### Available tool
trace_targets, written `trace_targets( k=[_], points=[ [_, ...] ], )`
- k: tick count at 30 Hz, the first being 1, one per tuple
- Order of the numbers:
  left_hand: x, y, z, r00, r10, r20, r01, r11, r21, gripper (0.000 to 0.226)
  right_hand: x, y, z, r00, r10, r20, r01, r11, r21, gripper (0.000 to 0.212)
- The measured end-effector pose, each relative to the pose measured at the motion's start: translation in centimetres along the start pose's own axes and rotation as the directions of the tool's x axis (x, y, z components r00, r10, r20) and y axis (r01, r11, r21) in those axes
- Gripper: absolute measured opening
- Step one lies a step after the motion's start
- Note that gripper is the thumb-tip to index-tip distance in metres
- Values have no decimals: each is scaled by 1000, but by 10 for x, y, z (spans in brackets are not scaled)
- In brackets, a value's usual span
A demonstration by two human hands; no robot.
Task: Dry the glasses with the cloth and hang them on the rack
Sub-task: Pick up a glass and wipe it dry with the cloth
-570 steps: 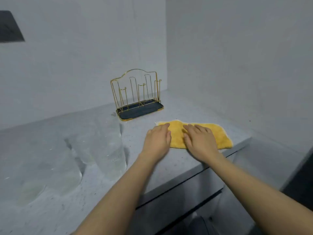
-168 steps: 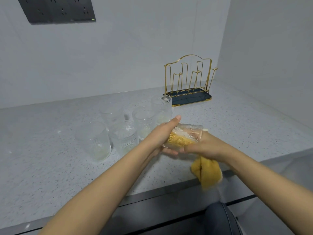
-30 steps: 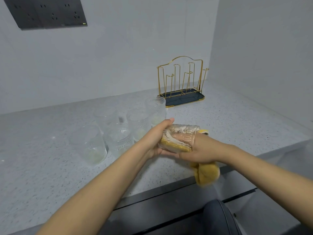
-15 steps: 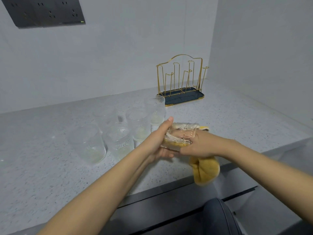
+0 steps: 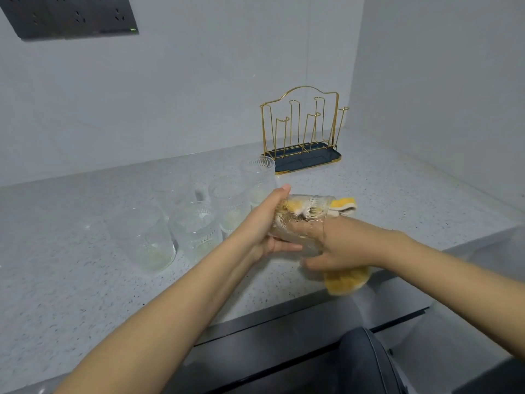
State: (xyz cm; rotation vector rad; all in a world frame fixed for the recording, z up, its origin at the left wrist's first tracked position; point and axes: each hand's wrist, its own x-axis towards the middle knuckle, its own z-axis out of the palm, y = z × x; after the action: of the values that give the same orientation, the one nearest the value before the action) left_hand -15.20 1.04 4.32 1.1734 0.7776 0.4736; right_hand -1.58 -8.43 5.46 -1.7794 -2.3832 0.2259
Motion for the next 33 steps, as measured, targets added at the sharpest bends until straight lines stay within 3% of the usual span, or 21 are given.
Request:
trace_targets(
  k=[2, 5, 9, 12, 14, 17, 20, 22, 24, 26, 29, 33],
  points=[
    [1, -7, -3, 994, -107, 11, 107, 994, 27, 46, 1, 1, 5, 1000, -19, 10, 20, 997, -69, 46],
    [3, -18, -11, 981, -180, 74, 178, 983, 37, 54, 1, 5, -2, 996, -68, 53, 65, 996, 57, 36],
    [6, -18, -14, 986, -50, 157, 39, 997, 72, 47, 4, 10, -14, 996, 2, 90, -18, 985, 173, 16],
    [3, -4, -14, 965, 100, 243, -160, 957, 241, 55, 5, 13, -30, 990, 20, 136, -55, 963, 262, 18],
    [2, 7, -13, 924, 120, 364, -249, 910, 332, 66, 5, 15, -42, 987, -7, 159, -43, 950, 310, 21],
    [5, 14, -8, 857, 39, 513, -250, 903, 350, 77, 3, 20, -49, 988, 5, 153, -63, 925, 374, 31],
    [10, 7, -5, 893, 59, 447, -139, 979, 149, 88, 1, 27, -49, 995, 97, -4, -78, 828, 555, 41],
    [14, -1, -3, 937, 83, 338, -93, 996, 13, 84, 0, 34, -47, 965, 208, -161, -34, 705, 709, 39],
    [15, -3, 1, 963, 99, 250, -78, 993, -93, 53, 0, 41, -43, 874, 398, -277, 27, 531, 847, 40],
    [13, -1, 6, 984, 104, 147, -65, 966, -252, 38, 2, 46, -31, 784, 570, -245, 105, 267, 958, 46],
    [14, 7, 16, 993, 116, -29, -116, 873, -473, 61, 9, 36, -3, 719, 693, -51, 191, -127, 973, 44],
    [17, 11, 31, 976, 63, -208, -172, 809, -562, 83, 12, 9, 25, 739, 673, 7, 376, -422, 825, 45]
  ],
)
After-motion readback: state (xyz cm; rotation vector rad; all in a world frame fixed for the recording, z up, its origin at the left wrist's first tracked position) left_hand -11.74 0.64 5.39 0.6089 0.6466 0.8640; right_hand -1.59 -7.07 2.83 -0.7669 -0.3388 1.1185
